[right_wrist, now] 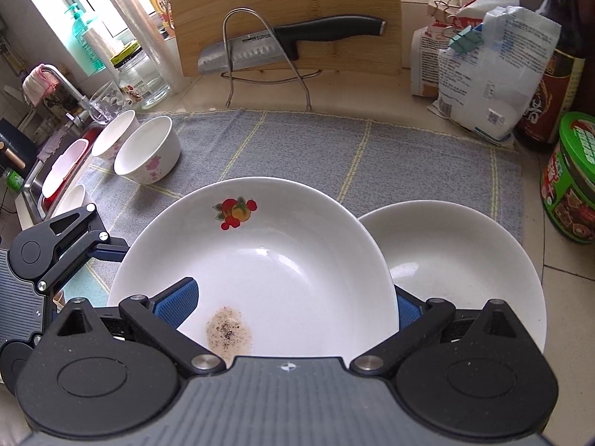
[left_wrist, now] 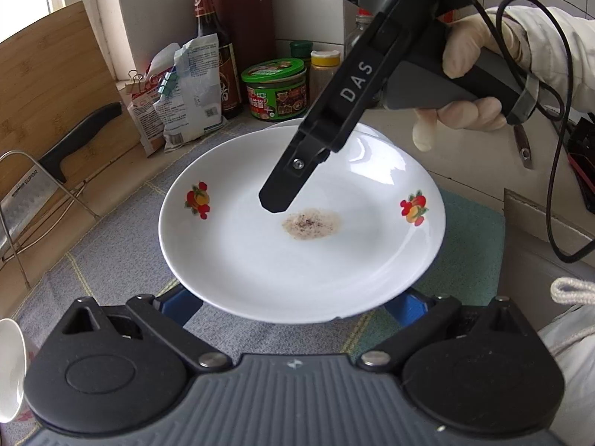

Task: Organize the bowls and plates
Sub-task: 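Lift the stained plate and carry it toward the plate stack with the right gripper, then lower the stained plate onto the stack and open the right gripper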

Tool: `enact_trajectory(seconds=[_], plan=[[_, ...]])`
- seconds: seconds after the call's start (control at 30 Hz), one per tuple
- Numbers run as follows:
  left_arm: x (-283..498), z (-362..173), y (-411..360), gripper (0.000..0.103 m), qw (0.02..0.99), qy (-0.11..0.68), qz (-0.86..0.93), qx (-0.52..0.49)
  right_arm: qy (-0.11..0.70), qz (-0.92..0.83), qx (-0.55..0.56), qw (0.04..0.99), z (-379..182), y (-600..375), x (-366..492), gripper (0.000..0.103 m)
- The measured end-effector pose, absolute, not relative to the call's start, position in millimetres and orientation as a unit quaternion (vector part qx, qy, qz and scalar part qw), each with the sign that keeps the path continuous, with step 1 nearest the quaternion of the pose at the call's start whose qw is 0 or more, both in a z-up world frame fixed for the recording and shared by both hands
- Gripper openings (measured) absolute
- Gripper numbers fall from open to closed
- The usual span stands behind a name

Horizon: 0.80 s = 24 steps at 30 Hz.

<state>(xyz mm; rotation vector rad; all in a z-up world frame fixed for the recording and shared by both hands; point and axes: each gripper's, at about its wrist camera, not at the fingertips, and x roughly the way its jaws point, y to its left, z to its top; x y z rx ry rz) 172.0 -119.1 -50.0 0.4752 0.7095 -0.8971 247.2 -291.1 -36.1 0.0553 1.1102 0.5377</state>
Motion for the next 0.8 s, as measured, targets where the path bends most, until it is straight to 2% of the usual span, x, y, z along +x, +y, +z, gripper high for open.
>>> enact_trajectory(seconds=[0.8], plan=[[190, -66, -171, 0.102, 0.789, 0.332, -0.463, 0.229, 0.53, 0.188, 0.055, 0.825, -58, -349, 250, 0.103]])
